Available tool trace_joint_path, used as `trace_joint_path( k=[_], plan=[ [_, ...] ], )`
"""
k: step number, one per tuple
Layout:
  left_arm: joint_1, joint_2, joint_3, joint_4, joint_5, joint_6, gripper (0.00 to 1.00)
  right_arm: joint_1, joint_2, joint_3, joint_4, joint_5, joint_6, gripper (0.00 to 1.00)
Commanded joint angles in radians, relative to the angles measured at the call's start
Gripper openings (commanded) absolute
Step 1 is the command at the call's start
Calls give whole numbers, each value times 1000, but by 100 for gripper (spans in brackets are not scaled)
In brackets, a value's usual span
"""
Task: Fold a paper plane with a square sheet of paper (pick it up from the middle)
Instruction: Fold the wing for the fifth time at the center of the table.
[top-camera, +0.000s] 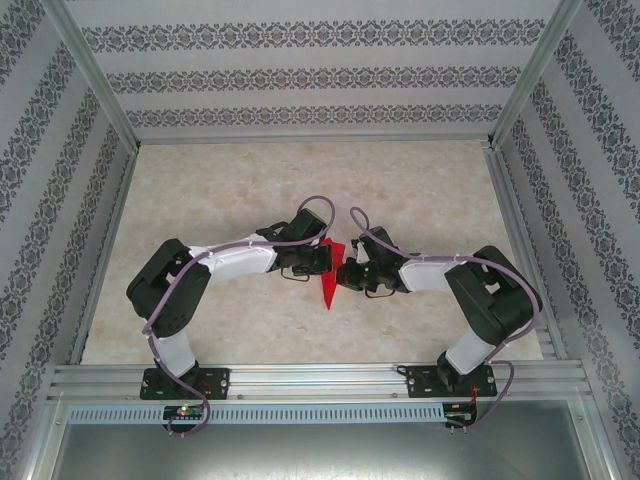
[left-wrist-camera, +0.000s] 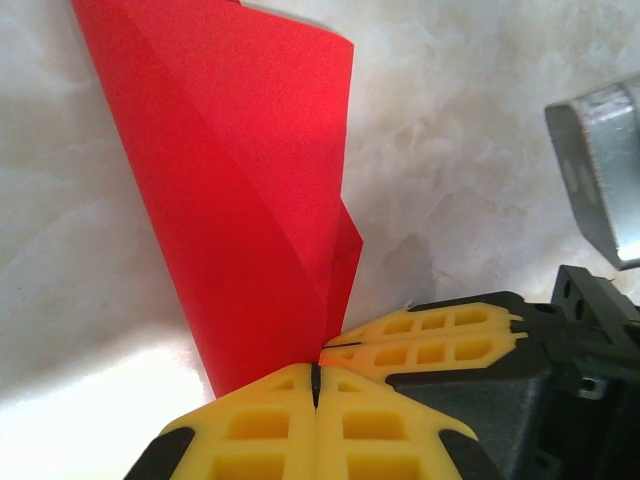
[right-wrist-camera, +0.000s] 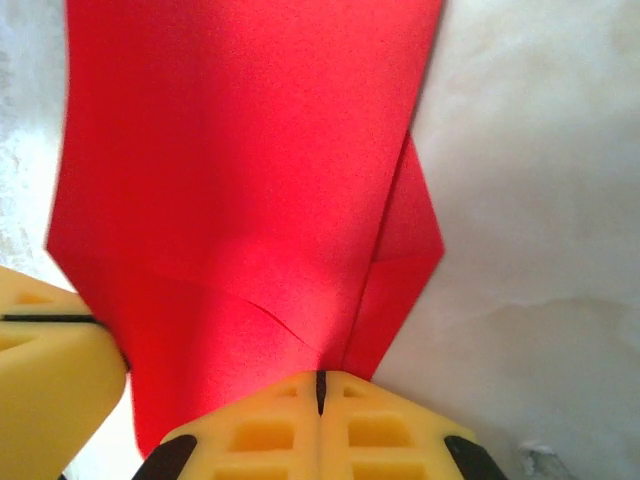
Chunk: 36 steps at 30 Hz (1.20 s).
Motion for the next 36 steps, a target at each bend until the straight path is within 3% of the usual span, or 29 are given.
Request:
trace_joint_path(
  k=[1,36],
  plan=[
    [-12,18,34,1,8,8,2,-11,15,1,-5,6,-27,2],
    [-14,159,121,20,38,24,2,-19,-33,-77,128,-22,17,1]
  ],
)
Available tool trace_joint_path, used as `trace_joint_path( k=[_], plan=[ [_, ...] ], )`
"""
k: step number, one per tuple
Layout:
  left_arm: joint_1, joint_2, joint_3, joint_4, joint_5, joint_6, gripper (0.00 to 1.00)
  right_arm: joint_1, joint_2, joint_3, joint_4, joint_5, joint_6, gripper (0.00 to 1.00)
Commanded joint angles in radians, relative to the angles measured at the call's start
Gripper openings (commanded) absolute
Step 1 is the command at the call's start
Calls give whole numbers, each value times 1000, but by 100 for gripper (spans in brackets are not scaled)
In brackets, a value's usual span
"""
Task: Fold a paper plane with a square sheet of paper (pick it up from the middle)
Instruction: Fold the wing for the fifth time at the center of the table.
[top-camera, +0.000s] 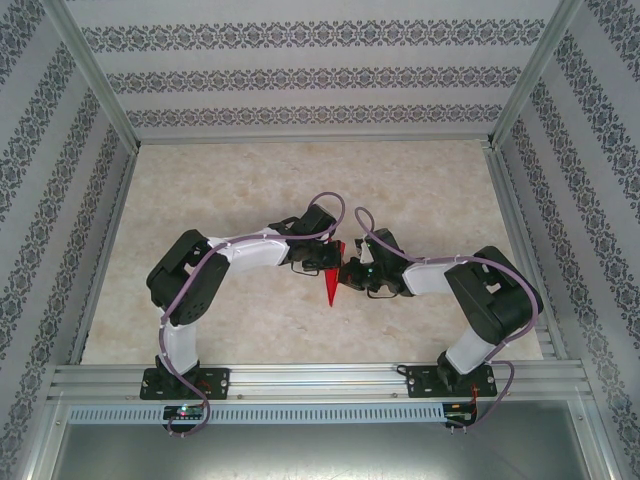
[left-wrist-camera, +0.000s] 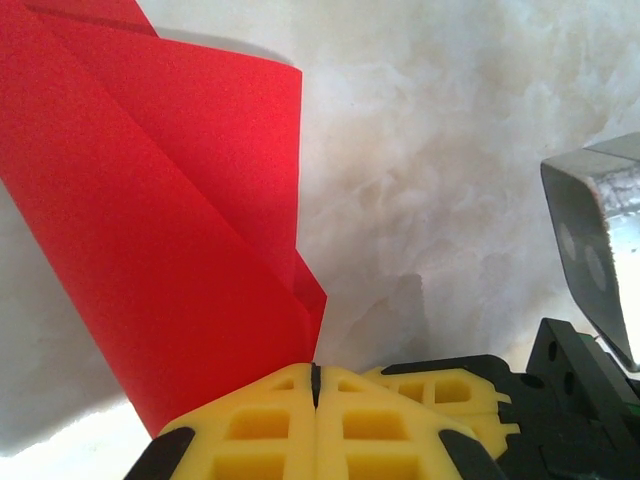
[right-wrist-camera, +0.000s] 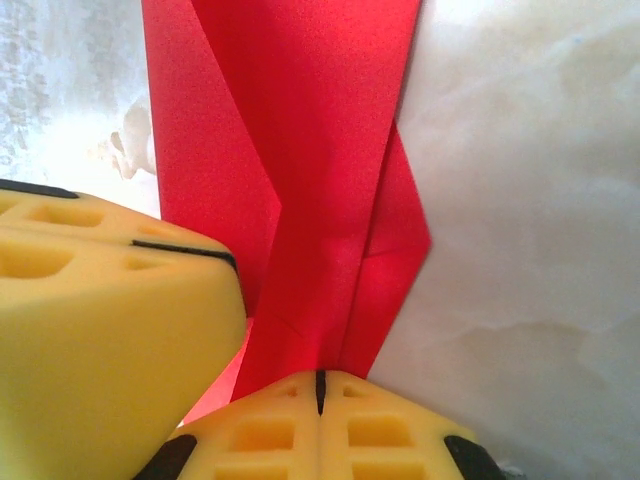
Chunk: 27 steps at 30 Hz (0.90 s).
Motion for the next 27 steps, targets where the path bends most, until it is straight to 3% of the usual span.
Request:
trace_joint_path(
  k=[1,10,16,27],
  plan=[
    [-14,31,12,-2,1,24,2,0,-37,-16,5,0,3,1],
    [-14,42,22,-12,3,41,2,-11,-97,-19,-4,-1,9,2],
    [-14,46,29,-14,16,48,3,-50,-101,-15,-104,23,13,2],
    [-14,46,35,-4,25,43,3,-96,-20,-34,65,-64,118,2]
  ],
)
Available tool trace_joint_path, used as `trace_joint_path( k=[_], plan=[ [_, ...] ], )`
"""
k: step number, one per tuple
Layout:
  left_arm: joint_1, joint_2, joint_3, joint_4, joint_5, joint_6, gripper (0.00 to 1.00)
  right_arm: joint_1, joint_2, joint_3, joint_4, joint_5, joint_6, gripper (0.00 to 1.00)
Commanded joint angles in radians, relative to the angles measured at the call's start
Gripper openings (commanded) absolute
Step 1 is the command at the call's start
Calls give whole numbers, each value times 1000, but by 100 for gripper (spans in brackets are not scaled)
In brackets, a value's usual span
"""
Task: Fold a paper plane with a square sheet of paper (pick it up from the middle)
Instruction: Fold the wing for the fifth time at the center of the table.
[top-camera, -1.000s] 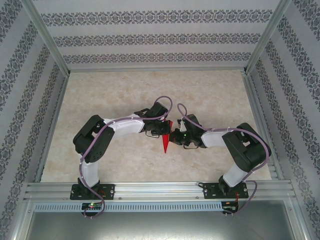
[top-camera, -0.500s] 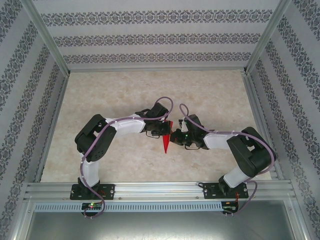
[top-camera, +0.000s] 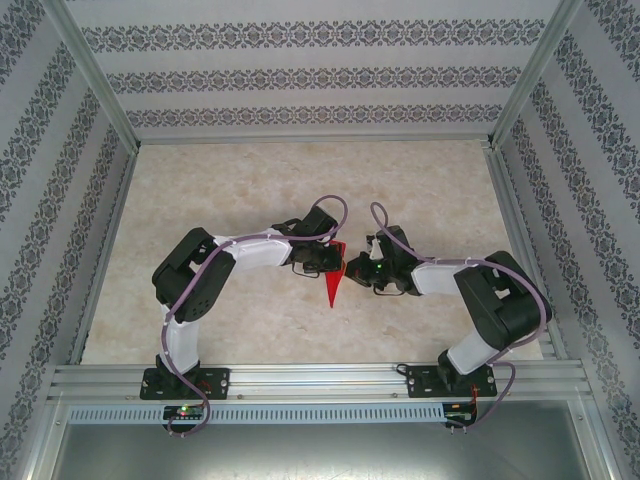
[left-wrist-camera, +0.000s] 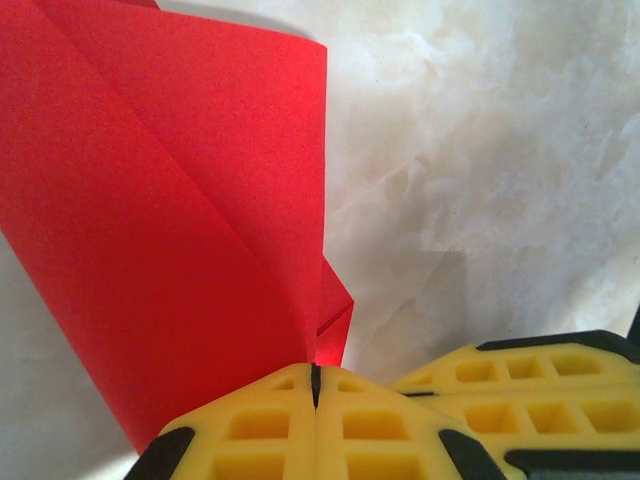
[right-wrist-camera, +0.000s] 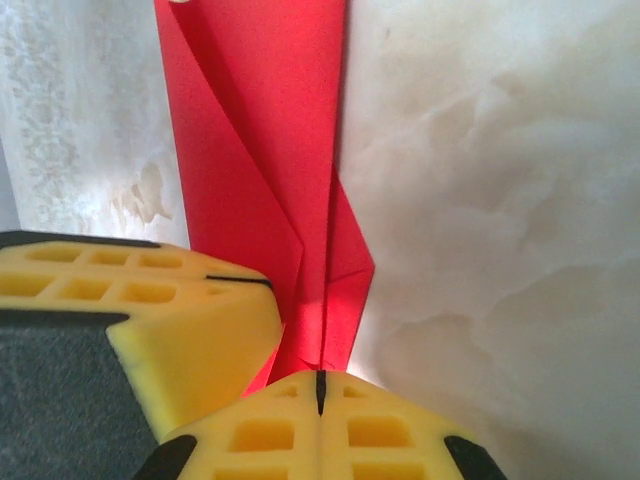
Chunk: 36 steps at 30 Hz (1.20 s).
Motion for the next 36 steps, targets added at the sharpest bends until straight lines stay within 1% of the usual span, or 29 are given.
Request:
trace_joint_path(
  k=[1,8,16,21,27,31,36],
  plan=[
    [-14,12,28,-4,12,18,3,-18,31,-5,66,-32,45,2],
    [-14,14,42,-15,2,21,3,-24,94,12,71,-52,63,1],
    [-14,30,62,-14,2,22,3,-26,108,12,87,-59,67,1],
    [-14,49,70,-9,14,23,3,-29,106,3,94,-60,66,1],
    [-14,65,90,-38,-9,46,3,-30,99,-6,102,-64,66,1],
    [-14,71,87,-29,0,47,3,-30,91,-9,97,-62,62,1],
    [-14,77,82,-45,-14,62,4,-30,78,-16,100,-62,61,1]
  ],
)
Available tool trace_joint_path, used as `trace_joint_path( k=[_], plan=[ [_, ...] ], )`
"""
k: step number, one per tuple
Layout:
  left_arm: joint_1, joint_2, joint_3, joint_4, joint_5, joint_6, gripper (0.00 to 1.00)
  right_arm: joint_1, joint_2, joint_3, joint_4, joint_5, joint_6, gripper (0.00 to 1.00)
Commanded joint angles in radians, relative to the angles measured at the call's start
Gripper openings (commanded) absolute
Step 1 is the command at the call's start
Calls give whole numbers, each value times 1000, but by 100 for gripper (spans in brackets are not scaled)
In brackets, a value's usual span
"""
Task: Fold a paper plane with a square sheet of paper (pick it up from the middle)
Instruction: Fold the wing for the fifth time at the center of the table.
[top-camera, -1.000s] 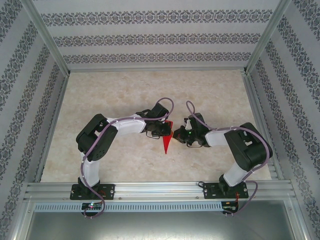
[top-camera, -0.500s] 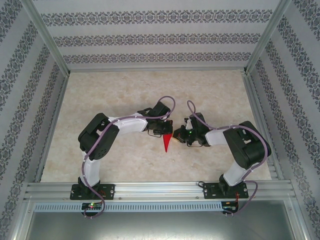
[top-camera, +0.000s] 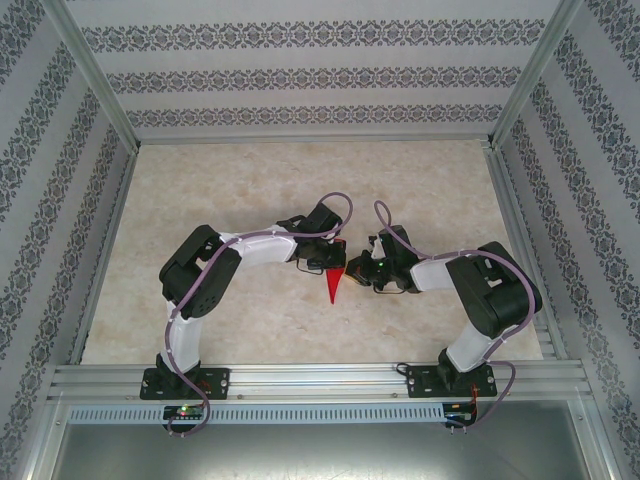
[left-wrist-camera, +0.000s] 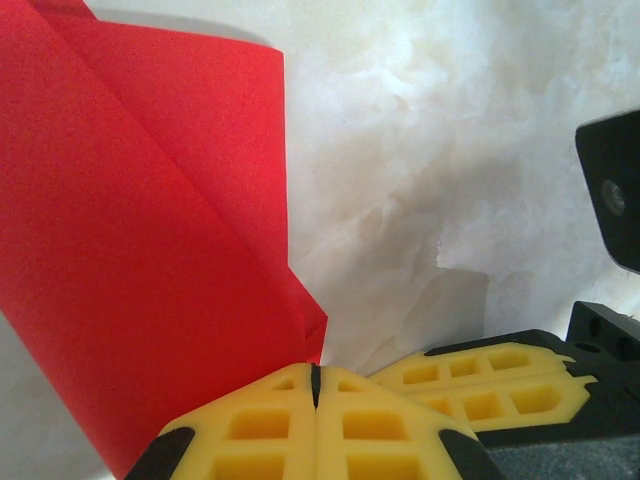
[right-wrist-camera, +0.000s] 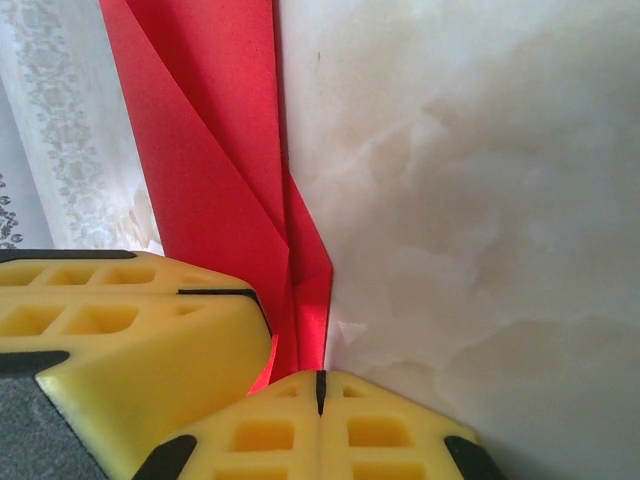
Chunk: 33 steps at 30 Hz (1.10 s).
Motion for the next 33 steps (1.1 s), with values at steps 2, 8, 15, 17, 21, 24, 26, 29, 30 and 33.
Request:
trace_joint_path(
  k=[2,8,15,17,21,24,26,29,30,33],
  plan=[
    [-14,34,10,-24,-13,34,6,0,-11,-16,17,9,-10,1],
    [-14,34,0,-15,-11,48,15,-3,-53,-23,3,9,-11,1],
    [-14,35,-20,4,-1,54,22,-25,-132,-25,-50,8,-22,1],
    [-13,35,-20,6,1,60,24,-37,-160,-26,-59,2,-19,1],
    [-14,38,-26,23,18,69,26,-64,-220,-13,-103,-9,-28,1],
    [-14,37,-21,30,28,75,23,-84,-242,-8,-128,-15,-41,1],
    [-14,35,-18,36,31,77,21,-99,-245,-11,-137,-18,-47,1],
    [-14,34,-14,30,31,85,20,-119,-238,-8,-151,-15,-62,1],
    [-14,34,-13,28,31,89,20,-126,-229,-4,-157,-14,-67,1],
    [-14,34,-14,27,31,98,17,-138,-189,18,-157,-28,-71,1]
  ],
)
